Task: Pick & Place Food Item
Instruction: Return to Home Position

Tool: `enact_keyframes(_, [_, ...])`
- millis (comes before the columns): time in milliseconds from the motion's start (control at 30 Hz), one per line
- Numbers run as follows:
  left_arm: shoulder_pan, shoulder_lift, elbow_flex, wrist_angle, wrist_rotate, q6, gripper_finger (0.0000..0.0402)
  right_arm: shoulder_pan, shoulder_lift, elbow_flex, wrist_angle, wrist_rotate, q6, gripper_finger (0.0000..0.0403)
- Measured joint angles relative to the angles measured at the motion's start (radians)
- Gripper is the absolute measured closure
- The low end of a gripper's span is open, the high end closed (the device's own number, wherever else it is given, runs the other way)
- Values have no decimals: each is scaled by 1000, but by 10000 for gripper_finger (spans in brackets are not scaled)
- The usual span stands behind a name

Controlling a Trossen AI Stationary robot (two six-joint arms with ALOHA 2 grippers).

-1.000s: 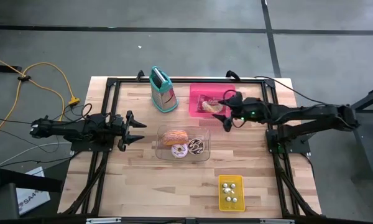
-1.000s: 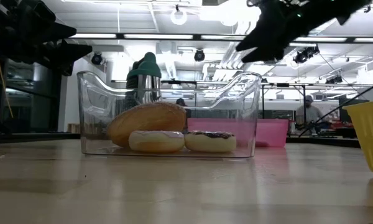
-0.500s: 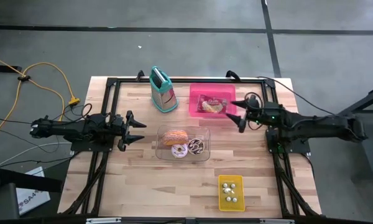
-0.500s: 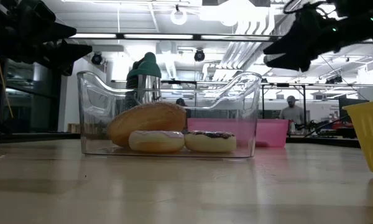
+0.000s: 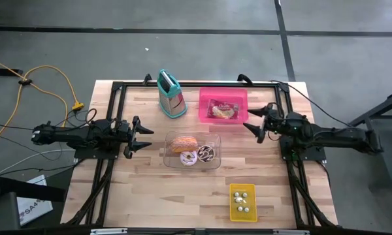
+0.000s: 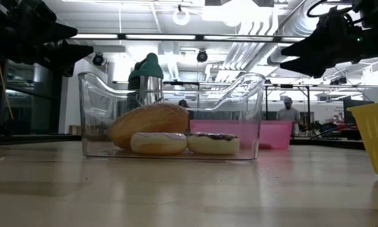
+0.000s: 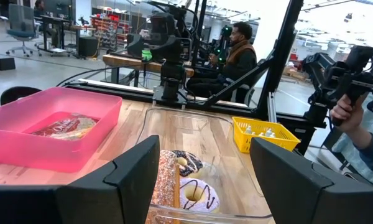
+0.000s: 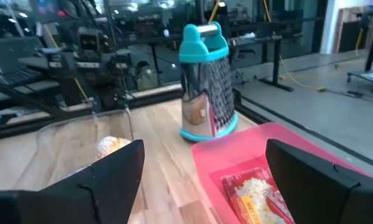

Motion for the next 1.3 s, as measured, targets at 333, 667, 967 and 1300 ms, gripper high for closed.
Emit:
enact_keyframes(333, [0,0,0,0,0,0,156,0,-78,-85,86,-83,-2,78])
enact_keyframes(667, [0,0,0,0,0,0,156,0,-154,-130,100,-97,3,78])
enact_keyframes(967, [0,0,0,0,0,0,156,0,-206,-131,8,-134,2,78])
enact_keyframes(1300, [0,0,0,0,0,0,156,0,-301,-132,-123,-131,6,78])
